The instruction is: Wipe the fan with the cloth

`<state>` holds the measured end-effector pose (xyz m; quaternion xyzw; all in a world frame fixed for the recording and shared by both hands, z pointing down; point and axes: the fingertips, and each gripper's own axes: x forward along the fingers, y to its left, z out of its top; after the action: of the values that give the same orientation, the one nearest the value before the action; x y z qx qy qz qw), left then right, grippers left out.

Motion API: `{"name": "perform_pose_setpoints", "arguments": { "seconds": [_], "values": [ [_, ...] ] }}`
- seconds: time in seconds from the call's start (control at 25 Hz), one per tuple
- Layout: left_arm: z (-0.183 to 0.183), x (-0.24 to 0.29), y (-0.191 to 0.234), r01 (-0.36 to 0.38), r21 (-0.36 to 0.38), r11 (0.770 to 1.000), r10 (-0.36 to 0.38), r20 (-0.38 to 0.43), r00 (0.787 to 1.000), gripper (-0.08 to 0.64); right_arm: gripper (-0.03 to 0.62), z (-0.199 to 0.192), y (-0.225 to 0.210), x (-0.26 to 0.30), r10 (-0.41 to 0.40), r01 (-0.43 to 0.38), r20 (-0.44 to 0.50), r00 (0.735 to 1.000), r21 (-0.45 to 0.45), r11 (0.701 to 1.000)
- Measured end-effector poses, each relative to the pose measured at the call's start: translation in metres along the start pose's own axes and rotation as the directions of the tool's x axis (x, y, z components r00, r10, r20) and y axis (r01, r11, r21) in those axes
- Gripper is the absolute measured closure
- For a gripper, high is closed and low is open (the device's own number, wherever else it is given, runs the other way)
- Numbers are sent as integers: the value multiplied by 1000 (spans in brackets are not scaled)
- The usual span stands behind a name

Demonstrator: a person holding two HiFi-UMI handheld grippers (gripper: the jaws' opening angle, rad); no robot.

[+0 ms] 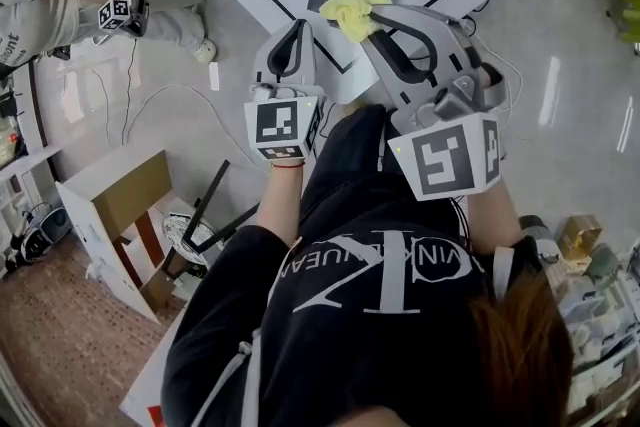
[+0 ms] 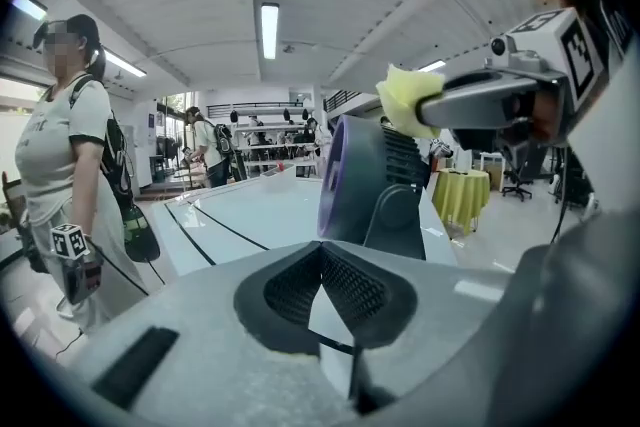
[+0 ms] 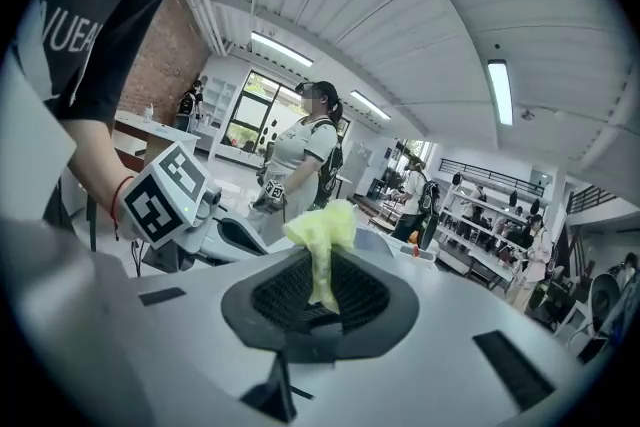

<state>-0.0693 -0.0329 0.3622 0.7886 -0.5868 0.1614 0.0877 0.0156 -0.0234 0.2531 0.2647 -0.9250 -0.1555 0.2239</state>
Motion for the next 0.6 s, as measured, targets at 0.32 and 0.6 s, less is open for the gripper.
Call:
{"name": "perform_pose_setpoints", "arguments": {
  "seconds": [0.32,0.6],
  "values": [
    [11,15,2,103,33,994,-105,39,994,549,541,-9,19,5,-87,87,-64,994,1,996],
    [6,15,0,167,37,985,-169,53,984,549,541,-26,35,10,-133,131,-138,981,-23,991]
  ]
}}
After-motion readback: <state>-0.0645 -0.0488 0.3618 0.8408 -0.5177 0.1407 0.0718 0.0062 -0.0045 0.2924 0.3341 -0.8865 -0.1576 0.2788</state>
